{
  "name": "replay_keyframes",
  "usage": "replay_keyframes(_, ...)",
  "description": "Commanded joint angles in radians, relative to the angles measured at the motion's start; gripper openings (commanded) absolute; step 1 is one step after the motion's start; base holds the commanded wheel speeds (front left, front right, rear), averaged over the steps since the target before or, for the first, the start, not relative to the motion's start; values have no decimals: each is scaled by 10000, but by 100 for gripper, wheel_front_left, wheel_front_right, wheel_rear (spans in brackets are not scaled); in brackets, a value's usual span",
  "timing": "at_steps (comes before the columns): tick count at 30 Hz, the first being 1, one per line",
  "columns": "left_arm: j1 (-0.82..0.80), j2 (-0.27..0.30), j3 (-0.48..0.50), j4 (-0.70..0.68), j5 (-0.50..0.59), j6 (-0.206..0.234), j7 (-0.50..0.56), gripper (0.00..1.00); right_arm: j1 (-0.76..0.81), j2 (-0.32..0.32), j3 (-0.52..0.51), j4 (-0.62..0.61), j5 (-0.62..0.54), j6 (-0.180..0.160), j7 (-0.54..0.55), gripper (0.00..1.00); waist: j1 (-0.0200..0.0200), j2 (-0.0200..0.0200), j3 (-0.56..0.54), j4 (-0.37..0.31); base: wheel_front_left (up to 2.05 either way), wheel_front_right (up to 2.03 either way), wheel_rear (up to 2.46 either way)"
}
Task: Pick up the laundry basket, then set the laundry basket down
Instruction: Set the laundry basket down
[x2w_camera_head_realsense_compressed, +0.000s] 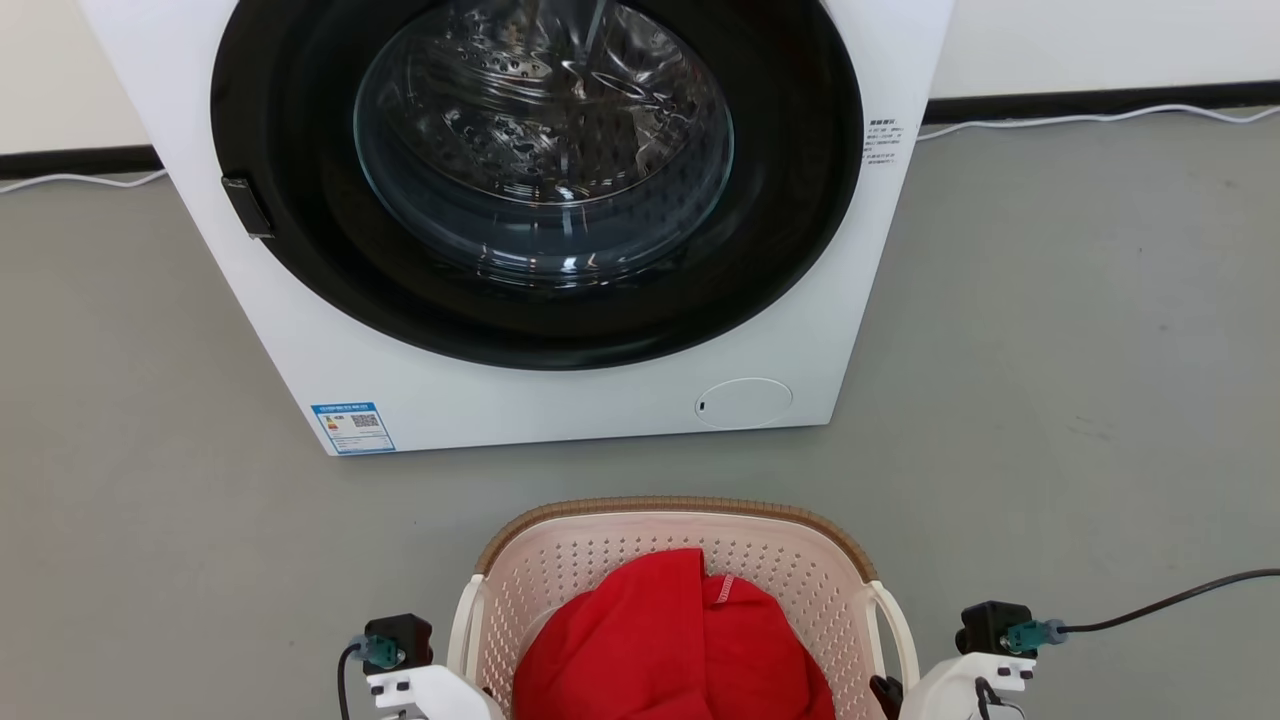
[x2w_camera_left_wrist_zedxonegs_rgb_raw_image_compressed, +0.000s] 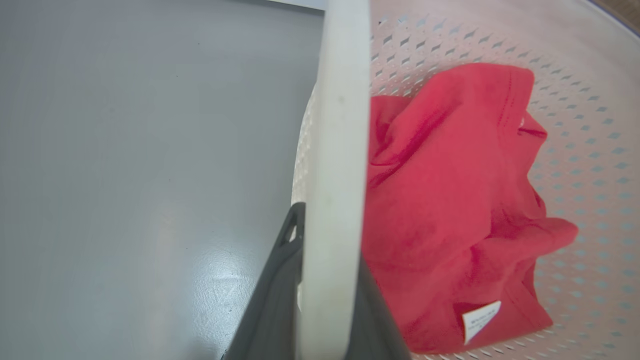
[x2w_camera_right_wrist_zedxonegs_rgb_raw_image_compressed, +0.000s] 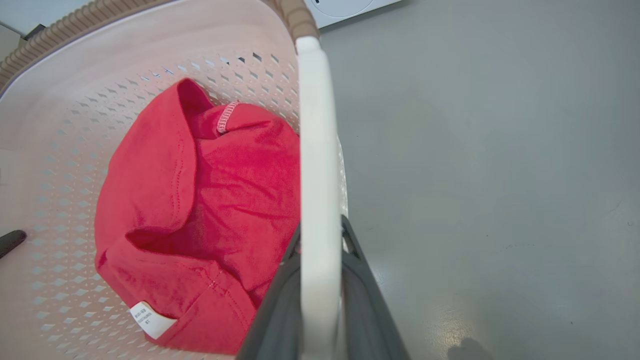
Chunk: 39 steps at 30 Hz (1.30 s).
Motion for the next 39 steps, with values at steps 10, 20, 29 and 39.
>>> replay_keyframes(10, -421, 396, 184, -176, -172, 32, -356, 0, -525, -250, 191, -107, 82, 71, -461, 0, 0, 0, 471, -28, 0, 0, 0)
replay_keyframes(20, -866, 534, 98, -181, -164, 10, -540, 0, -971, -295, 312, -190, 107, 71, -620, 0, 0, 0, 1147, -32, 0, 0, 0)
replay_keyframes(29, -1489, 693, 77, -199, -176, 38, -785, 0, -1551, -299, 377, -316, 178, 71, -790, 0, 0, 0, 2116, -38, 0, 0, 0)
replay_keyframes(39, -2422, 851, 3, -168, -105, 69, -1226, 0, -2328, -259, 509, -450, 232, 71, -1046, 0, 0, 0, 3304, -13, 0, 0, 0)
